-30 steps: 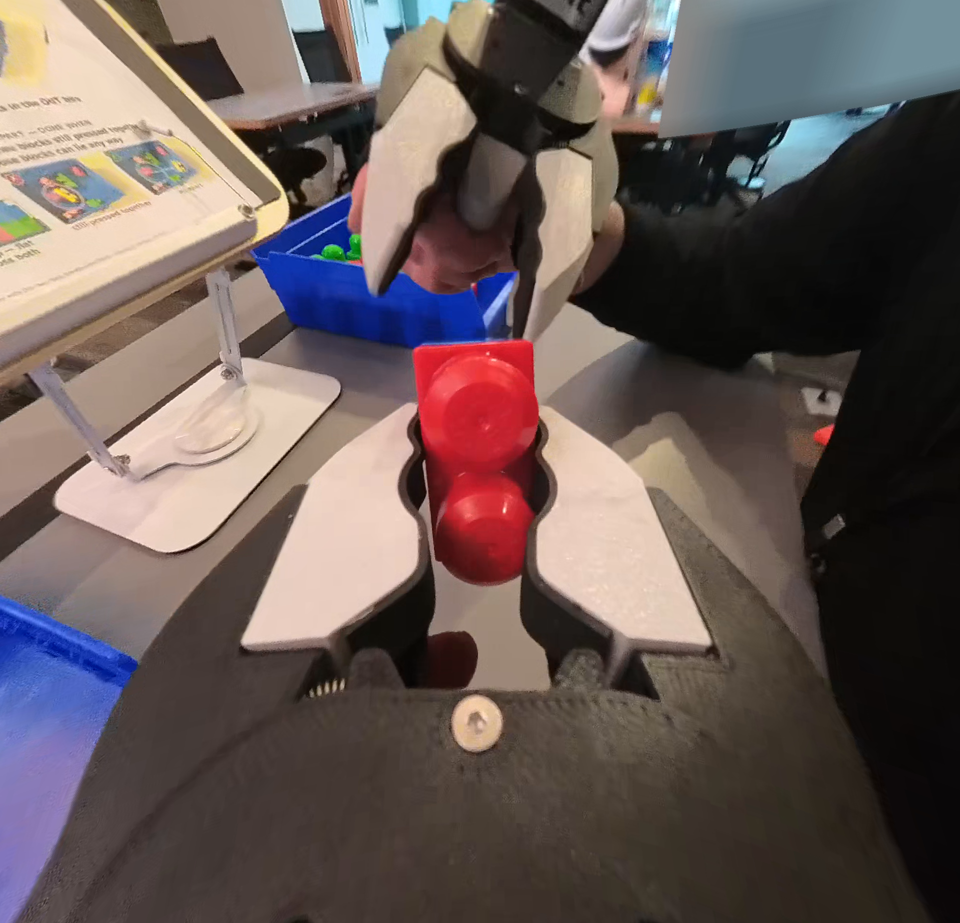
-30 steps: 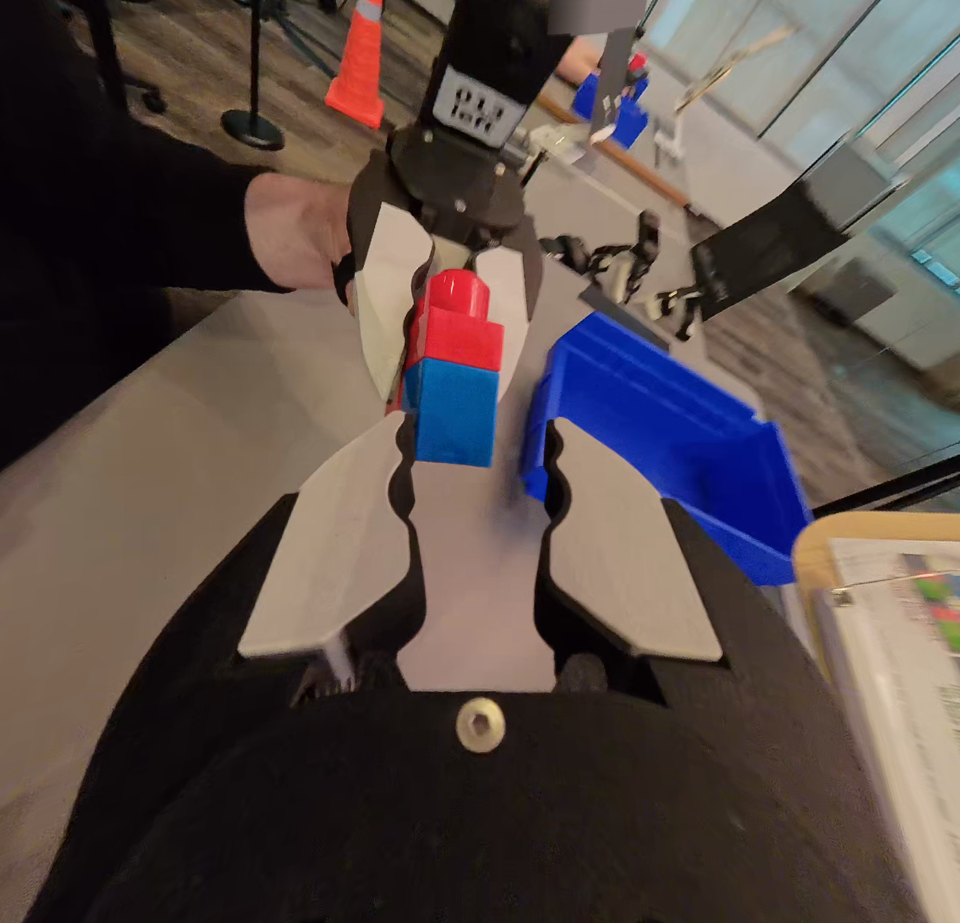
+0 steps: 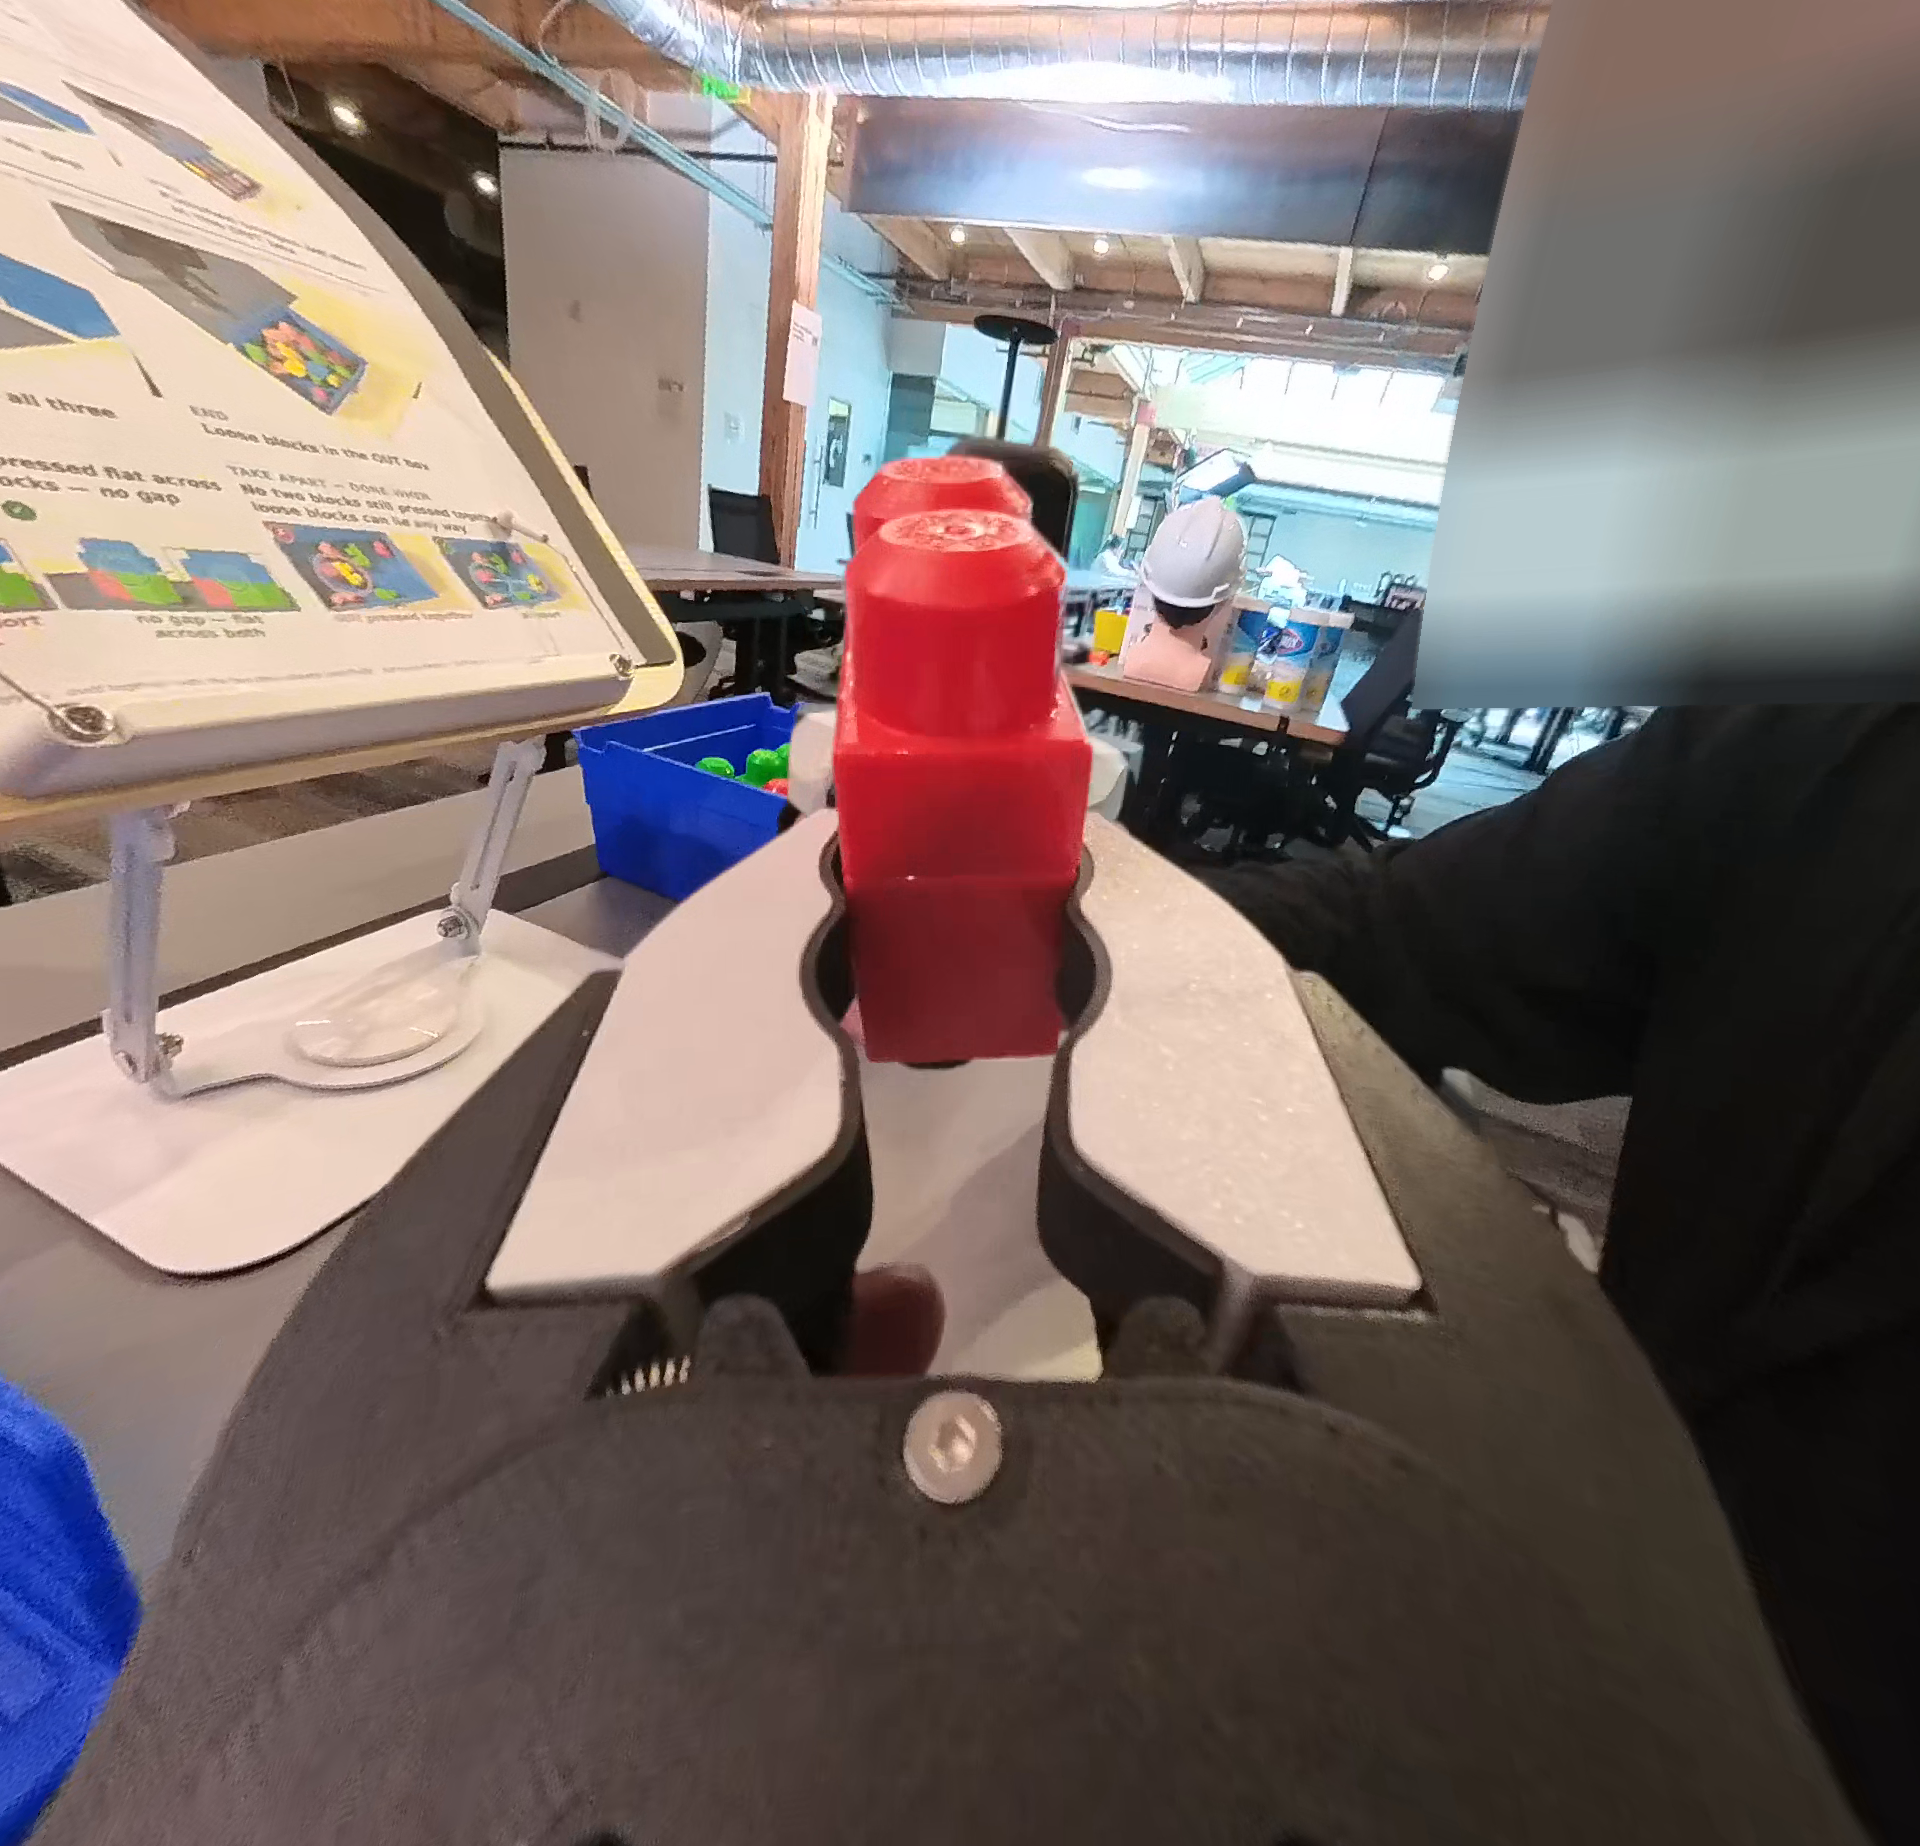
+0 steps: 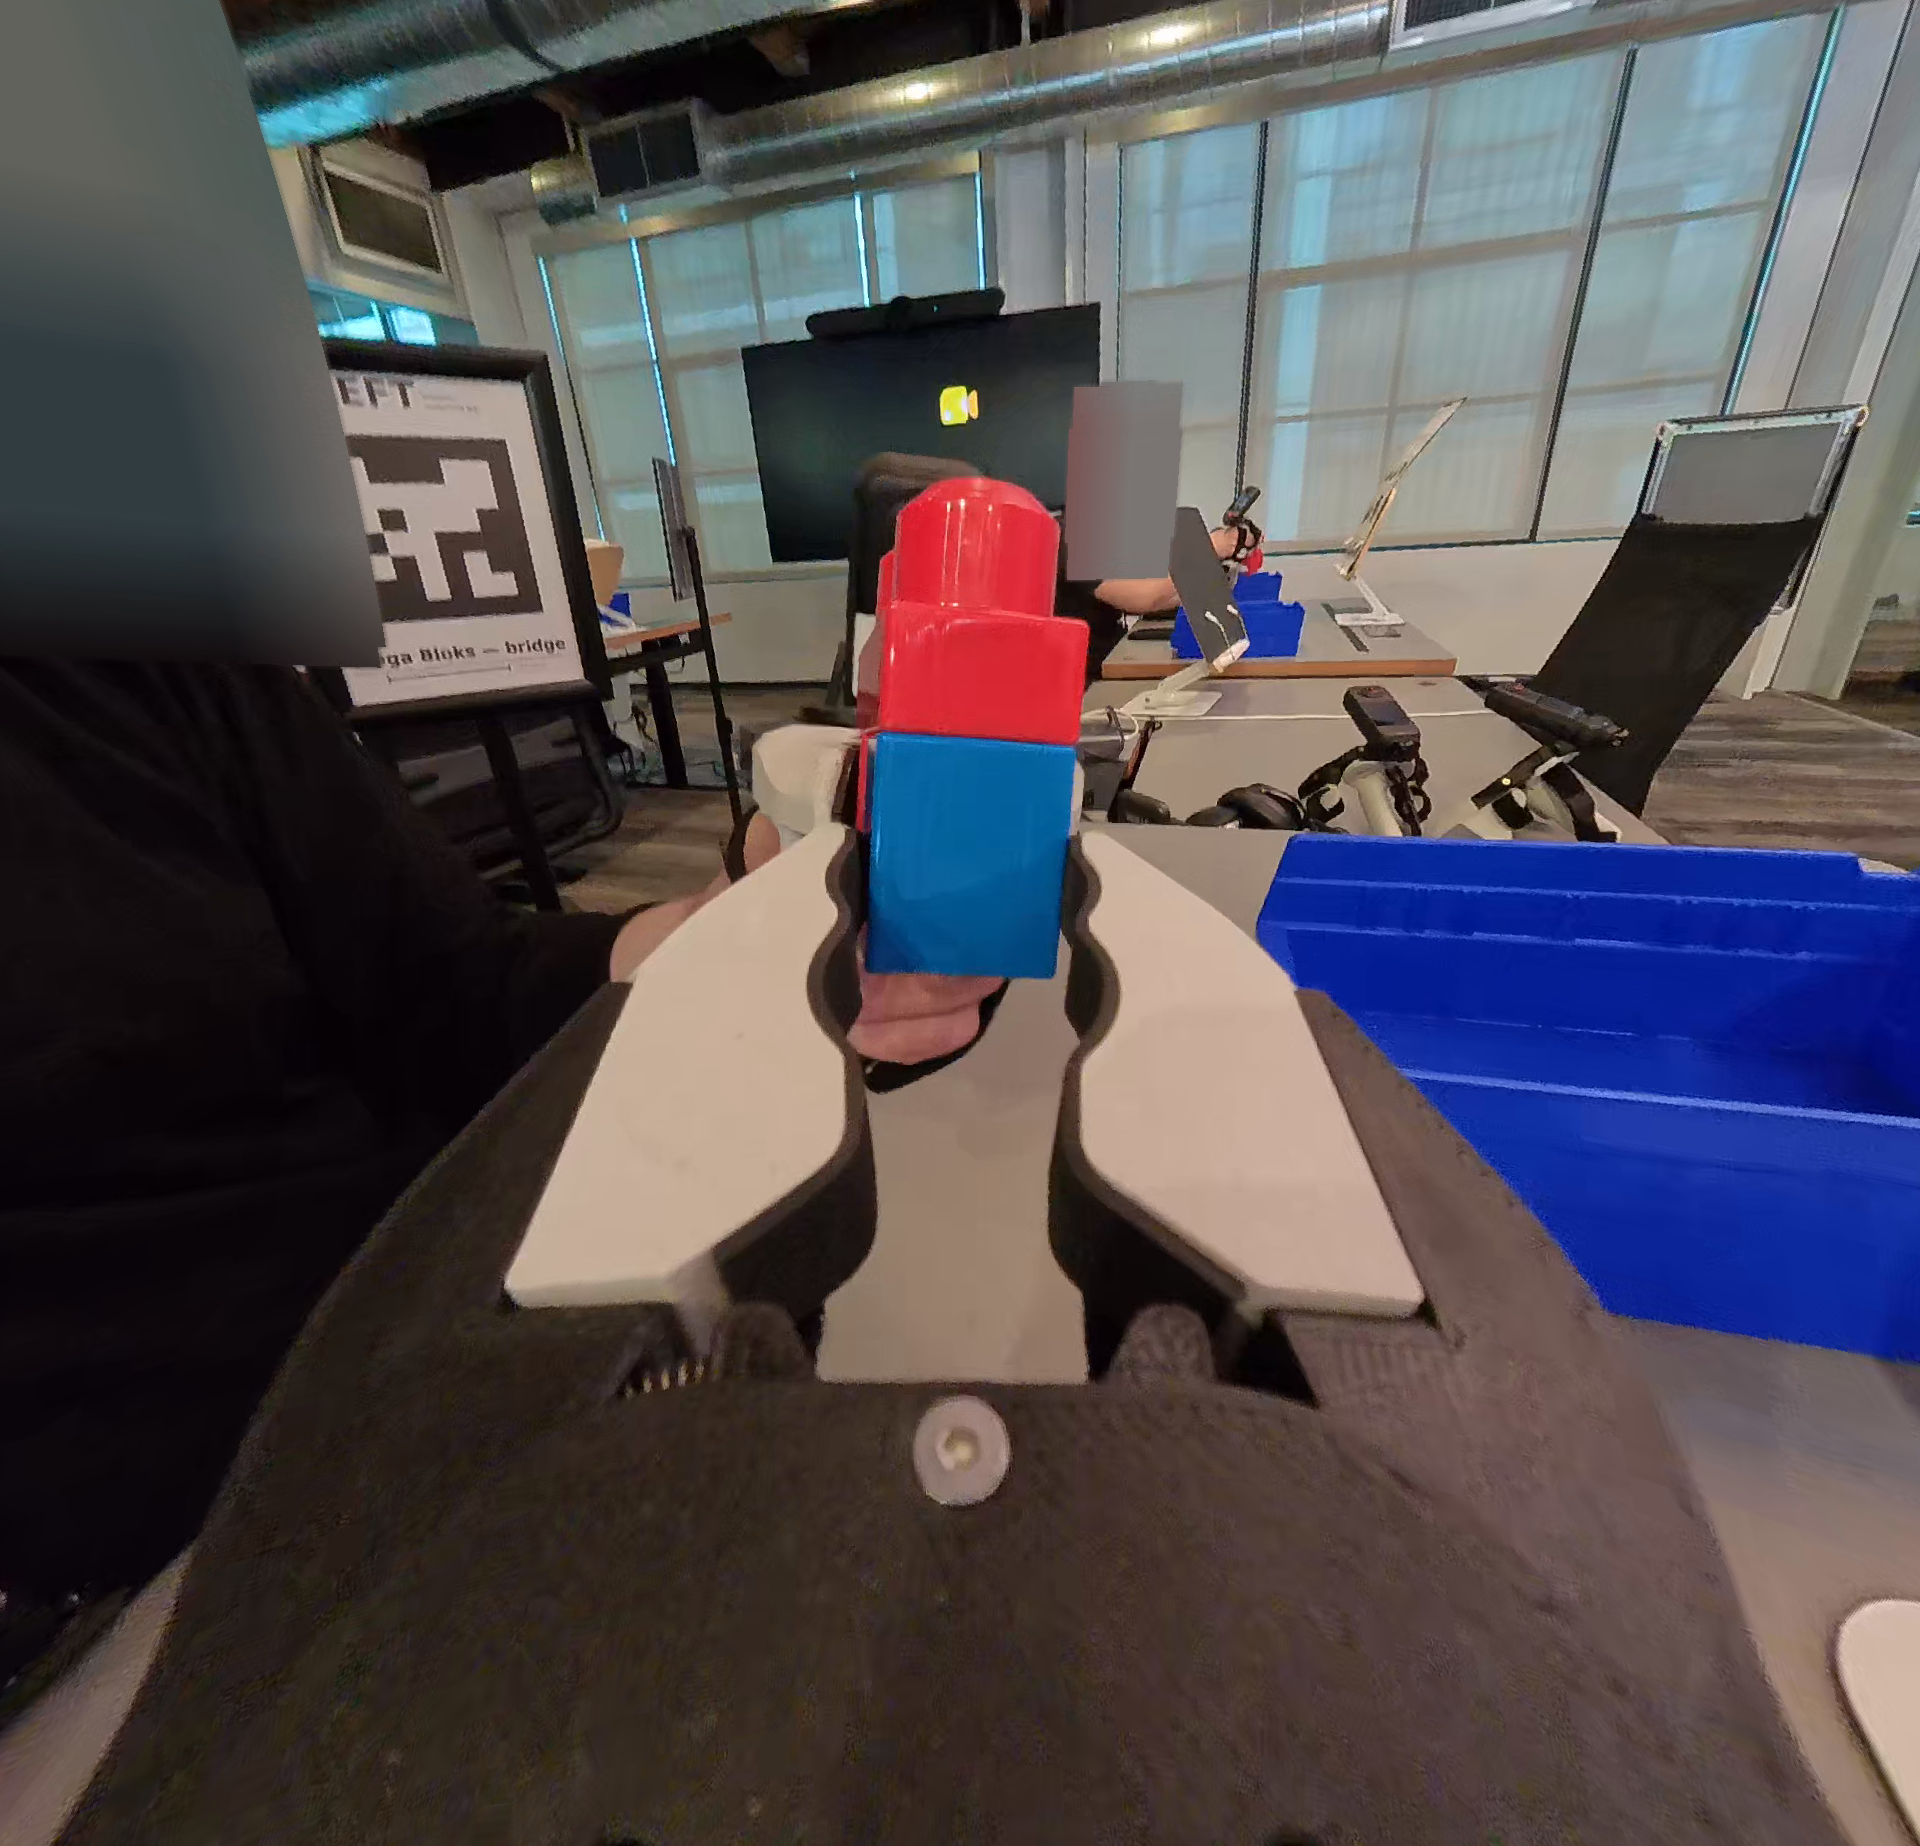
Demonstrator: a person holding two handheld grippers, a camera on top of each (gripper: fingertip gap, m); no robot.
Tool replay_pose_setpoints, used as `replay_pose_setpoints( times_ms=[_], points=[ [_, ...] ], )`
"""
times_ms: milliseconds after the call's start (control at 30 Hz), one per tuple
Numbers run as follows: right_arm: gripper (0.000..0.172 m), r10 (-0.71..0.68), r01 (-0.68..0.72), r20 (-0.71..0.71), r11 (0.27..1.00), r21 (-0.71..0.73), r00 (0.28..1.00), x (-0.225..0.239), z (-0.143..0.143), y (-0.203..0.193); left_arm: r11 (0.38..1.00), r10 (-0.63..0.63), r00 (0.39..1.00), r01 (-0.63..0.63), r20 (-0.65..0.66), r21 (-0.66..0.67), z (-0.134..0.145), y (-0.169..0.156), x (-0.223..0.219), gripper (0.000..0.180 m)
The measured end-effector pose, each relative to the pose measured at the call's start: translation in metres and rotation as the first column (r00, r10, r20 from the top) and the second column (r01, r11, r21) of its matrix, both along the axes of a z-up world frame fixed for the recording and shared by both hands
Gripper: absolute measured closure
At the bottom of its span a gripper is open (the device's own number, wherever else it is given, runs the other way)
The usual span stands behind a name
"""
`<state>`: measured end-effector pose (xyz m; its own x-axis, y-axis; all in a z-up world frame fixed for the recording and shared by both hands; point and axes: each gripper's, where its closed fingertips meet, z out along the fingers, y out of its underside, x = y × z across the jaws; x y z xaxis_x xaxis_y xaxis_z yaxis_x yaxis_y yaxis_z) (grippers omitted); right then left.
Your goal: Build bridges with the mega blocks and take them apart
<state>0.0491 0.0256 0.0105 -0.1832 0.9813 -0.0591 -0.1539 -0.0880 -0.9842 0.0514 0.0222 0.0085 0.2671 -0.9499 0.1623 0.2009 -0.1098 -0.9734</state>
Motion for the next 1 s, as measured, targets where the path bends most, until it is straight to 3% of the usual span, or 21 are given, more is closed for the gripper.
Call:
replay_pose_setpoints(
  times_ms=[233, 300, 533, 767, 900, 1000],
  points=[
    [0.128, 0.009, -0.018, 0.106, 0.996, 0.085, 0.994, 0.005, -0.001, 0.001, 1.0, -0.012, 0.979, 0.013, -0.204, 0.004, -0.015, -0.005, 0.001, 0.145],
    [0.125, -0.027, 0.002, 0.157, 0.987, 0.159, 0.987, 0.007, 0.001, 0.001, 1.0, 0.018, 0.944, -0.014, -0.33, 0.015, -0.029, -0.004, 0.002, 0.145],
    [0.113, -0.108, -0.028, 0.412, 0.95, 0.311, 0.905, 0.01, -0.019, -0.002, 0.999, 0.027, 0.832, -0.007, -0.553, 0.039, -0.057, -0.009, 0.009, 0.145],
    [0.122, -0.097, -0.129, 0.59, 0.935, 0.329, 0.802, 0.011, -0.051, -0.013, 0.999, 0.028, 0.708, -0.005, -0.706, 0.035, -0.081, -0.014, 0.014, 0.145],
    [0.137, -0.081, -0.189, 0.654, 0.925, 0.331, 0.752, 0.012, -0.064, -0.021, 0.999, 0.032, 0.673, -0.01, -0.739, 0.034, -0.09, -0.013, 0.015, 0.145],
    [0.137, -0.087, -0.189, 0.656, 0.922, 0.339, 0.75, 0.01, -0.065, -0.021, 1.0, 0.026, 0.678, -0.011, -0.735, 0.026, -0.09, -0.014, 0.014, 0.145]
  ],
)
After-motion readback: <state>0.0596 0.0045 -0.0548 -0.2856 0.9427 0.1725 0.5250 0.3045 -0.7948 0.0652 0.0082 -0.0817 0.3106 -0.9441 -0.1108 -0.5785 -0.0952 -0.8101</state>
